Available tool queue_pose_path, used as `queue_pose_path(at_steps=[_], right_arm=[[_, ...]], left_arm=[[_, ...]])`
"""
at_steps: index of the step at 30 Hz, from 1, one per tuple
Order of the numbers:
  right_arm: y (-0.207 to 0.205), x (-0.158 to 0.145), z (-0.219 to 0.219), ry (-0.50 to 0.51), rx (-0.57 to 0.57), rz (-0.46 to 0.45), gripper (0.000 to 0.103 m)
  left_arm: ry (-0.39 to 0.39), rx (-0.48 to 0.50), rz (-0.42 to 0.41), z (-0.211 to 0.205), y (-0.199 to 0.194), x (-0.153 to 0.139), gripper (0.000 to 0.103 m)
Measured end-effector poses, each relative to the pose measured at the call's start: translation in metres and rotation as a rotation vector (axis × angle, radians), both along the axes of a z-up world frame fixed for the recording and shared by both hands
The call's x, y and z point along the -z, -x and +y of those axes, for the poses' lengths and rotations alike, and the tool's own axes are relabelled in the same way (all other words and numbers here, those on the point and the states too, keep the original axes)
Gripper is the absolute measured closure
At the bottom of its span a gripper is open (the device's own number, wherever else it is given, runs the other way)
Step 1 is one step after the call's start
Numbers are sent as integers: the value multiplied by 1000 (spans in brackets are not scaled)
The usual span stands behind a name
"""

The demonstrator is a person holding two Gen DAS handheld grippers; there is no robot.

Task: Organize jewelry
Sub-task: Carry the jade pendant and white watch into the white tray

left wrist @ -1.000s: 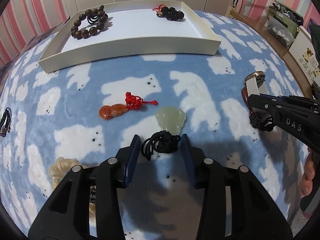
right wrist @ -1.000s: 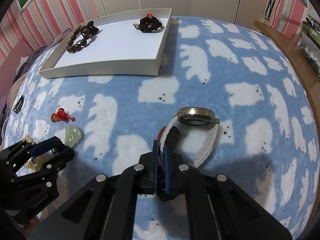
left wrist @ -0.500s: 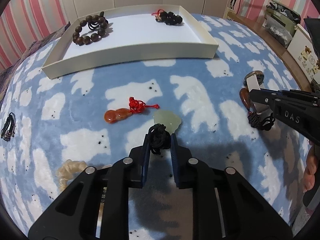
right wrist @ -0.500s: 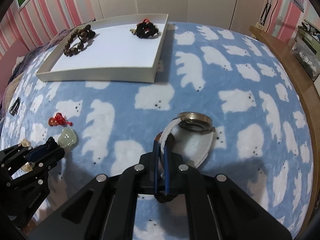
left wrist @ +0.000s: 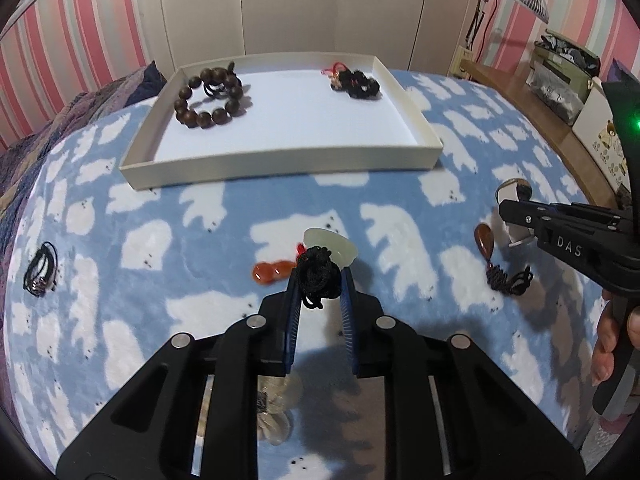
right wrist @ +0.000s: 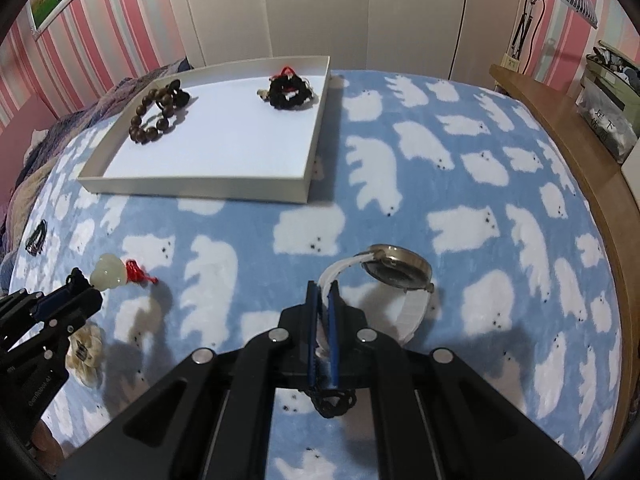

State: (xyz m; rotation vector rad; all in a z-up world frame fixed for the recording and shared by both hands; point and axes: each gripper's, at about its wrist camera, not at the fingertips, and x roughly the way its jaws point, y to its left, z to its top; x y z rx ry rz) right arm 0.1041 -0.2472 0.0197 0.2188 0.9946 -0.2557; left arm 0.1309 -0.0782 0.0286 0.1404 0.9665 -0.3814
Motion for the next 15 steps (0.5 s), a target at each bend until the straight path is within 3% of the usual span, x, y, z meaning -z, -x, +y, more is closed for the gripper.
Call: queue_pose_path(at_steps=[9, 15], right_arm=[[-28, -41, 4, 32, 2, -73, 99], [-72, -60, 14, 60, -11, -86, 99]], left_arm=[[23, -38, -55, 19, -35, -37, 86], [23, -79, -65, 40, -86, -54, 86]])
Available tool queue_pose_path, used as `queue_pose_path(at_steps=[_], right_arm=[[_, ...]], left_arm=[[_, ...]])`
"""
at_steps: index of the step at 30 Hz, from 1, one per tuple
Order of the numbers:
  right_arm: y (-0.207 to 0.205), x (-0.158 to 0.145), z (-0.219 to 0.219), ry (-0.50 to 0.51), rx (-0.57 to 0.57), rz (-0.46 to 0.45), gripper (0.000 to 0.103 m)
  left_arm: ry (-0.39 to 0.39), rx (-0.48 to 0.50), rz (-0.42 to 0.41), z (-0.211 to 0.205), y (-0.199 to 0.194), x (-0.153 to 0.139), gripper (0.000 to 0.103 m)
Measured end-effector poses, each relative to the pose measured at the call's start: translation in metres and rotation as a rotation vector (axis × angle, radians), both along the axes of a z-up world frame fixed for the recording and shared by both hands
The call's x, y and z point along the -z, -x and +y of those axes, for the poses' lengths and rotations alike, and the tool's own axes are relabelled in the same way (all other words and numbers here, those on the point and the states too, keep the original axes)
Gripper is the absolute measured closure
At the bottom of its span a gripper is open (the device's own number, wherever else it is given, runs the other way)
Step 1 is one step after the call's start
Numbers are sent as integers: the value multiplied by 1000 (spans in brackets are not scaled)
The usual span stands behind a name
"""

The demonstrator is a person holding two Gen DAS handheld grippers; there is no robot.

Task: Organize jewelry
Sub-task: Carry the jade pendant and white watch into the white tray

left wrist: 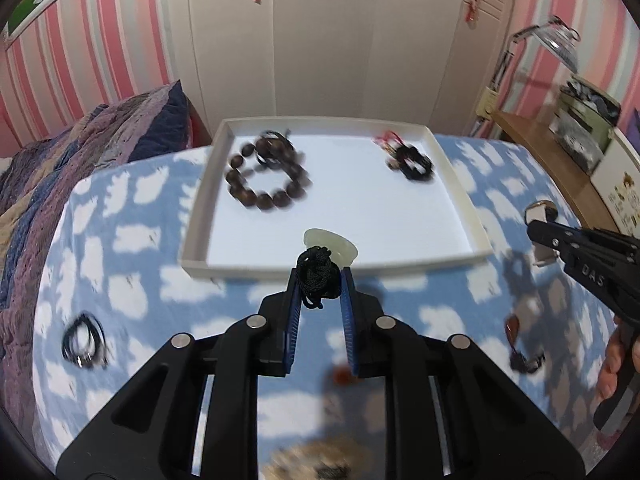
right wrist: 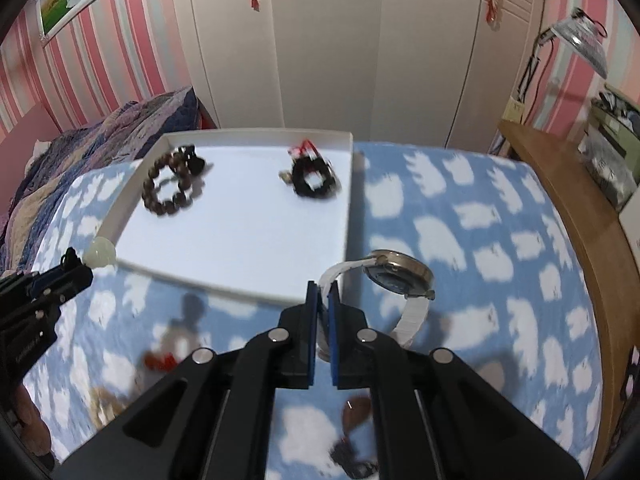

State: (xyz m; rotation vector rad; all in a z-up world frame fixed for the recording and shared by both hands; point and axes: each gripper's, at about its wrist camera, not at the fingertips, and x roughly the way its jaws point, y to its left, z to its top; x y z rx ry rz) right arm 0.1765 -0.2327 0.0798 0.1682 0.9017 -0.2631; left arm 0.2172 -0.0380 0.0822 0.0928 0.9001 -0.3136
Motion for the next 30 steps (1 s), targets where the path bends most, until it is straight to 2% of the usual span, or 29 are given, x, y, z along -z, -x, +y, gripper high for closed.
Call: queue_pose_path(at_steps=[6, 13, 19, 30], right_arm=[[-54, 7, 6, 5, 8, 25, 99], [-107, 32, 1, 3, 45, 76, 99], [-134, 48, 6, 27, 63, 97, 99], [-153, 76, 11, -13, 83, 158, 99]], left_arm=[[-19, -29, 3, 17, -59, 8, 85], [-53, -11, 47, 26, -109, 45, 85], [-49, -2, 70, 30, -125, 69, 85], [-60, -5, 34, 24, -137, 74, 85]])
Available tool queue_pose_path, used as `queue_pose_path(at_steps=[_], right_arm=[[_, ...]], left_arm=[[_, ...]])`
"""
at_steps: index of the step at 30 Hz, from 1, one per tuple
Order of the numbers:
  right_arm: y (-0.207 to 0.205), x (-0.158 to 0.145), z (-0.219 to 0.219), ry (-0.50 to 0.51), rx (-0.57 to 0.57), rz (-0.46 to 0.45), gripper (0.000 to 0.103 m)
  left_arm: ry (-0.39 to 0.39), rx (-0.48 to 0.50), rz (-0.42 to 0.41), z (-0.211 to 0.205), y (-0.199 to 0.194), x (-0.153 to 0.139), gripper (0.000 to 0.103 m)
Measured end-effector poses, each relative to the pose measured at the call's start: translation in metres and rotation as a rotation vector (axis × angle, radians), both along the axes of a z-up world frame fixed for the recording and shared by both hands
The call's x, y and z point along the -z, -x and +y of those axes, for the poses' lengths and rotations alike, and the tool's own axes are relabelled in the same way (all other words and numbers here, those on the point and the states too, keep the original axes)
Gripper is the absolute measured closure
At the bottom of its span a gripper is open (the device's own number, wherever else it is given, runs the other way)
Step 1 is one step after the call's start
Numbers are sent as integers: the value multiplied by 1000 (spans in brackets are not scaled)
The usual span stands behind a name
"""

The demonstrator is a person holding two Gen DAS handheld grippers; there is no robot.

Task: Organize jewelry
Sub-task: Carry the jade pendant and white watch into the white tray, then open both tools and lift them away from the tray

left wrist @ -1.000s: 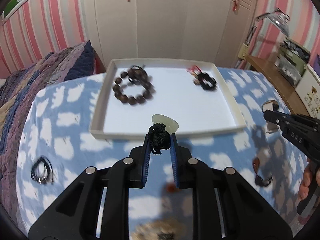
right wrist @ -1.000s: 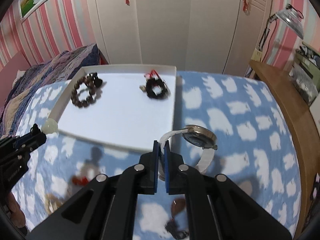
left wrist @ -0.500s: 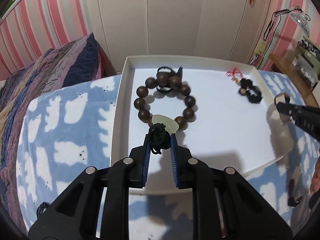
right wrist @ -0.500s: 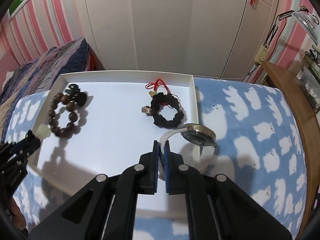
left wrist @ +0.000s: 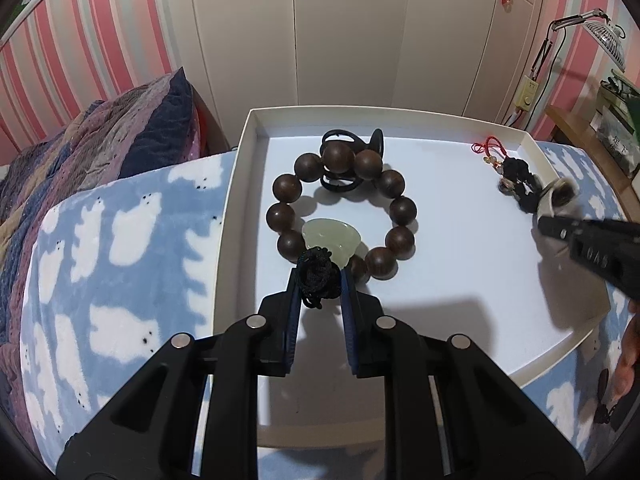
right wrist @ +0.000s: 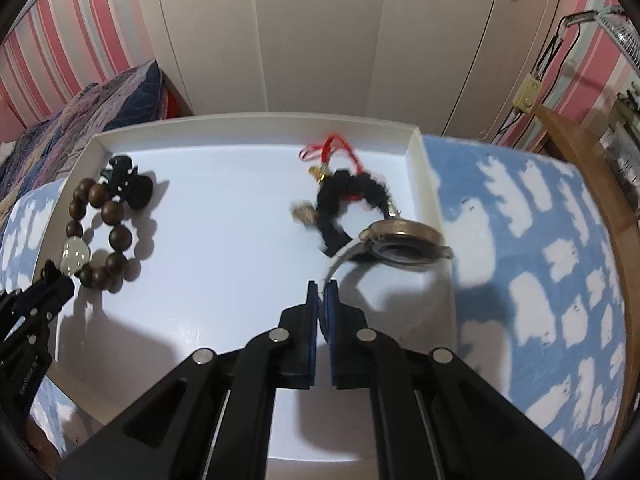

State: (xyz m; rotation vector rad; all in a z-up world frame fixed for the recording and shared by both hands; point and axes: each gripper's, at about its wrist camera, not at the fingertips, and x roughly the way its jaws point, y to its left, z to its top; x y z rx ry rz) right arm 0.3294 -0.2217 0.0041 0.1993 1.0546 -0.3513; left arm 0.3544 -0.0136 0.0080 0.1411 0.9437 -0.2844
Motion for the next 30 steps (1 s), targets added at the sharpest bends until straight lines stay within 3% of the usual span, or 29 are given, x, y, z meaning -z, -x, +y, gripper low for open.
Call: queue_pose_path(at_steps=[16, 18, 19, 20, 22, 27, 29, 30], right_arm=[[10, 15, 2, -39, -43, -38, 95], [12, 15, 0, -51, -49, -41, 95], [12, 14, -1, -64, -52, -40, 93], [13, 13, -3, -79, -58, -37, 87], [16, 7, -8, -88, -65, -49, 49], [31, -21, -12, -87, -101, -87, 45], [40, -34, -13, -76, -115, -100, 33], [50, -45, -13, -49, -128, -115, 25]], left_arm=[[-17, -20, -7, -5, 4, 3, 84], [-17, -19, -2, -6, 3, 2, 78], [-16, -19, 0, -6, 4, 1, 70], [-19, -20, -4, -5, 6, -1, 60], [-28, -16, -21, -5, 11, -6, 54], [-14, -10, -42, 1, 30, -27, 38], [3, -16, -61, 11, 42, -42, 20], [8, -20, -71, 15, 47, -48, 17]])
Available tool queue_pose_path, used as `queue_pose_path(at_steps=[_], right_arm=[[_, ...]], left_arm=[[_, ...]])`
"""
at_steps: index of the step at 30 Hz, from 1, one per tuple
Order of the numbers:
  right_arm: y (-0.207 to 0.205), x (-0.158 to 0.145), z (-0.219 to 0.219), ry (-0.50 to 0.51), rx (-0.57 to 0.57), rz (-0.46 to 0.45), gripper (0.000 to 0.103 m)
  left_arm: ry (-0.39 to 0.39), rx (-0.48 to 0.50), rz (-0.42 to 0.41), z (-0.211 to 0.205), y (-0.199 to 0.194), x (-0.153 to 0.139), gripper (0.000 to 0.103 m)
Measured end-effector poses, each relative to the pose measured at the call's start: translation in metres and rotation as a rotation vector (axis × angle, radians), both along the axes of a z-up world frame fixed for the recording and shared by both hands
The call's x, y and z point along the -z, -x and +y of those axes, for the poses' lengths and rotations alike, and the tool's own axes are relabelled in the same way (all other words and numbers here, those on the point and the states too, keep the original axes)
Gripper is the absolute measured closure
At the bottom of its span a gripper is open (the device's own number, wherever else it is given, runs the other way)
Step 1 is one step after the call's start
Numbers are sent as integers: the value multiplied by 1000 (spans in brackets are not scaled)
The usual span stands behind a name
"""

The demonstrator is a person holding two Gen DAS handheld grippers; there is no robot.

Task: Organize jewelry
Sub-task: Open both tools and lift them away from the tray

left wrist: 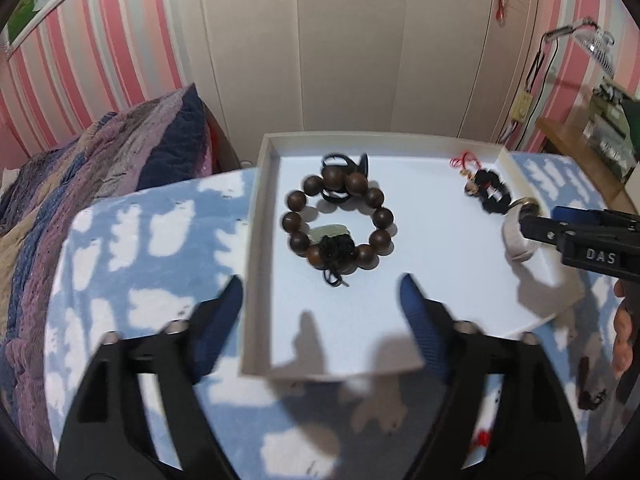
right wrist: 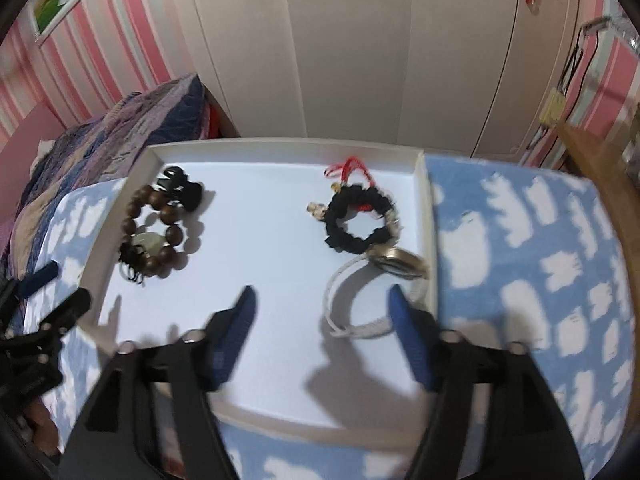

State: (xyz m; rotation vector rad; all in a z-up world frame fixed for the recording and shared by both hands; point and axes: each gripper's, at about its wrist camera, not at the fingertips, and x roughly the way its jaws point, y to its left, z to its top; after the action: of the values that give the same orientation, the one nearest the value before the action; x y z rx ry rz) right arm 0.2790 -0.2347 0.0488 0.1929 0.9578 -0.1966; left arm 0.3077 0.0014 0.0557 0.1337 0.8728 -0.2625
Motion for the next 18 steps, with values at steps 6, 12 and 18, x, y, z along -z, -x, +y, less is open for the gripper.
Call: queue_pose_path(at_steps=[6, 12, 18], right_arm=[[45, -38, -10, 75, 3, -42, 13], [87, -47, -19, 80, 53, -13, 13], [110, -35, -7, 102, 70, 28, 13]], left_arm=[[10, -75, -57, 45, 37, -34, 3], [-3, -127, -54, 83, 73, -36, 3], [-1, -165, -31, 120, 100, -33, 3]])
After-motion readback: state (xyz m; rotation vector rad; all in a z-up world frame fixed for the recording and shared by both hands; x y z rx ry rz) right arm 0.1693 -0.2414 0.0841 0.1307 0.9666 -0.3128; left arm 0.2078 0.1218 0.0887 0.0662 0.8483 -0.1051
